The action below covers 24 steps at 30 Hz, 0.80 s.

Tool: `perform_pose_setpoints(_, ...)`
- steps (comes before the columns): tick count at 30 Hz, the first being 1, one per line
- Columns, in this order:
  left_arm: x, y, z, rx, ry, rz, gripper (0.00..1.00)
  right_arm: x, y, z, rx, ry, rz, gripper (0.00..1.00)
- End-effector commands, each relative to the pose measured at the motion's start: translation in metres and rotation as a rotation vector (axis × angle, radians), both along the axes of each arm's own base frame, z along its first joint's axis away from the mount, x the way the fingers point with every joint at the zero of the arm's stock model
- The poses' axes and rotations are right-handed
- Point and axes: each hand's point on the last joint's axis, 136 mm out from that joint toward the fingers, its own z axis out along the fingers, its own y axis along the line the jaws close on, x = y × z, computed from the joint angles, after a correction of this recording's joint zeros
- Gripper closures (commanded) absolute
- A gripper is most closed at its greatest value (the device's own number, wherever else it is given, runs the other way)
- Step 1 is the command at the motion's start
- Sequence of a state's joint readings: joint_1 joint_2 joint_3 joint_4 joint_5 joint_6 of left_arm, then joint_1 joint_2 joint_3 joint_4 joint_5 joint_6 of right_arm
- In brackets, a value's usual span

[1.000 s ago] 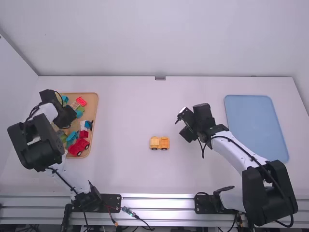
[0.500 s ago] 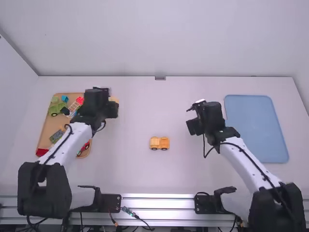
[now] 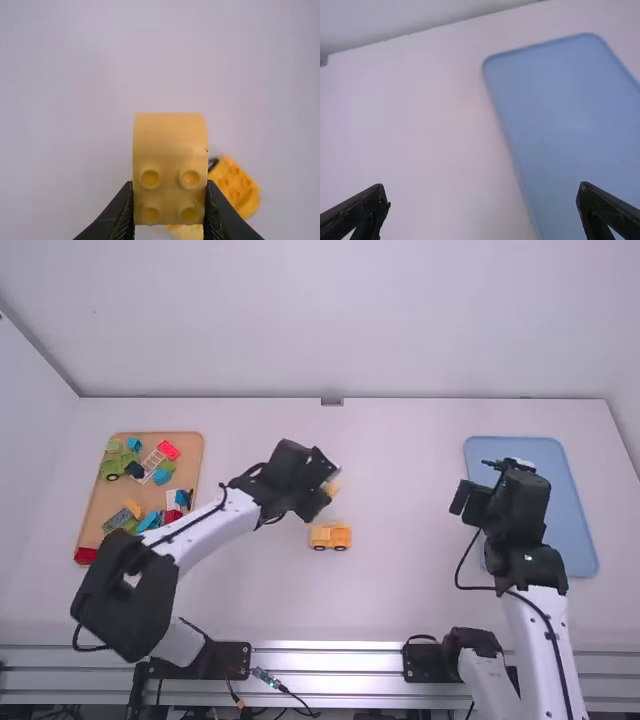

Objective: Assemble lego blocks to make yellow taxi

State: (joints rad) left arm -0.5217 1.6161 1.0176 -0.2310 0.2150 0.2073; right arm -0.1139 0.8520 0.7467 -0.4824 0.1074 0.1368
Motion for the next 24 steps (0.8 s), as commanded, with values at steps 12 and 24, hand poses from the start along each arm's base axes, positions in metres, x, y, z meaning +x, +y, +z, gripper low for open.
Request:
perform_pose_setpoints(12, -0.037, -0.095, -0.061, 0.377, -0.058, -0.548, 0.98, -0.013, -0.041, -0.009, 0.067, 0.051, -0.152, 0.01)
perform_pose_setpoints(24, -0.052, -0.106, -0.089, 0.439, -0.059, -0.609, 0.89, -0.010, -0.044, -0.015, 0.097, 0.063, -0.131, 0.01)
